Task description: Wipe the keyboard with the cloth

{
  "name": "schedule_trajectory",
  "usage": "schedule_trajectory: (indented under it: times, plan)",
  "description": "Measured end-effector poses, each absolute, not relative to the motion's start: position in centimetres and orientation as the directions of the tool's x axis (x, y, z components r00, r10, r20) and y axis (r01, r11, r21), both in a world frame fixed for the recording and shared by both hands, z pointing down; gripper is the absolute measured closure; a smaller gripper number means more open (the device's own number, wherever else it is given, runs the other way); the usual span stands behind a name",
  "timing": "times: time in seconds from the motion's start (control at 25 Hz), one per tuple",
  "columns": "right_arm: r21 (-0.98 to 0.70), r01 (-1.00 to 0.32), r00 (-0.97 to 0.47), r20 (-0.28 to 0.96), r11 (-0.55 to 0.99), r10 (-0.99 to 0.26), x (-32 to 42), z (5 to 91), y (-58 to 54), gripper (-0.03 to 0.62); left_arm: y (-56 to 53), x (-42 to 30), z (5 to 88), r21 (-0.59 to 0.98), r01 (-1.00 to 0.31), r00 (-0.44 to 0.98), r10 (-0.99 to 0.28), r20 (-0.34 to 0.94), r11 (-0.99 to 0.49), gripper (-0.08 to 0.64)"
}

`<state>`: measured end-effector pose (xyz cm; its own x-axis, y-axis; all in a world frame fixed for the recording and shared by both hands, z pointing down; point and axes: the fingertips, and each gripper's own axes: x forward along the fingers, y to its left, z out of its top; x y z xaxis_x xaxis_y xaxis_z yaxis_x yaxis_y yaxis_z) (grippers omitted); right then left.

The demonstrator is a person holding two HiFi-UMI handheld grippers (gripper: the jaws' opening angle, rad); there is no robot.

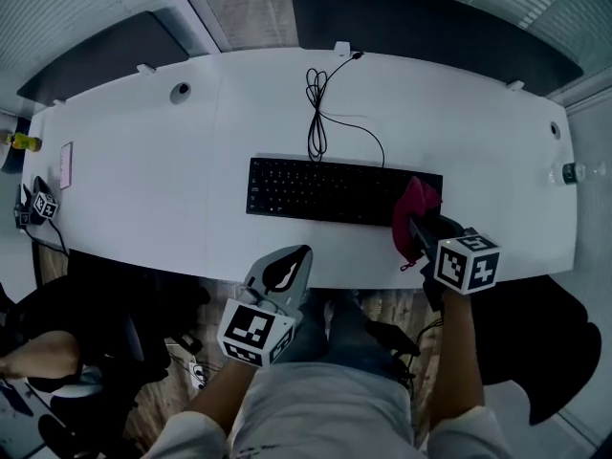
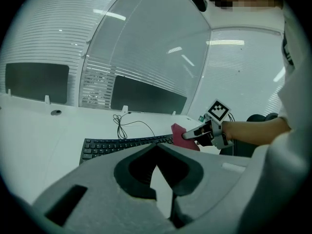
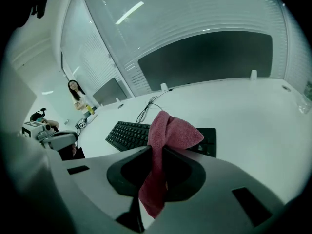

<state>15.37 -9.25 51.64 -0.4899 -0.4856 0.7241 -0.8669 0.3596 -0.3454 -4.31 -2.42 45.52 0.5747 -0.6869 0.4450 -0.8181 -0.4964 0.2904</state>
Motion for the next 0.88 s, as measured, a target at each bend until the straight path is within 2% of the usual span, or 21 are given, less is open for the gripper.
schedule_trajectory:
  times: [0.32,0.88]
  plan:
    - [-0.323,-0.910,-0.413,0.750,0.259,-0.517,21.7,52.6,-8.0,0.530,-2.2,-2.7,45.6,0.282,-0.804,0.593,-0.667,0.451,-0.524,0.549]
    - [-0.344,-0.906,-0.421,0.791,0.246,-0.444,21.2,56.5,-7.0,0.530,-1.9,-2.9,46.0,0.283,-0.816,0.577,-0.673,0.463,-0.505,0.549]
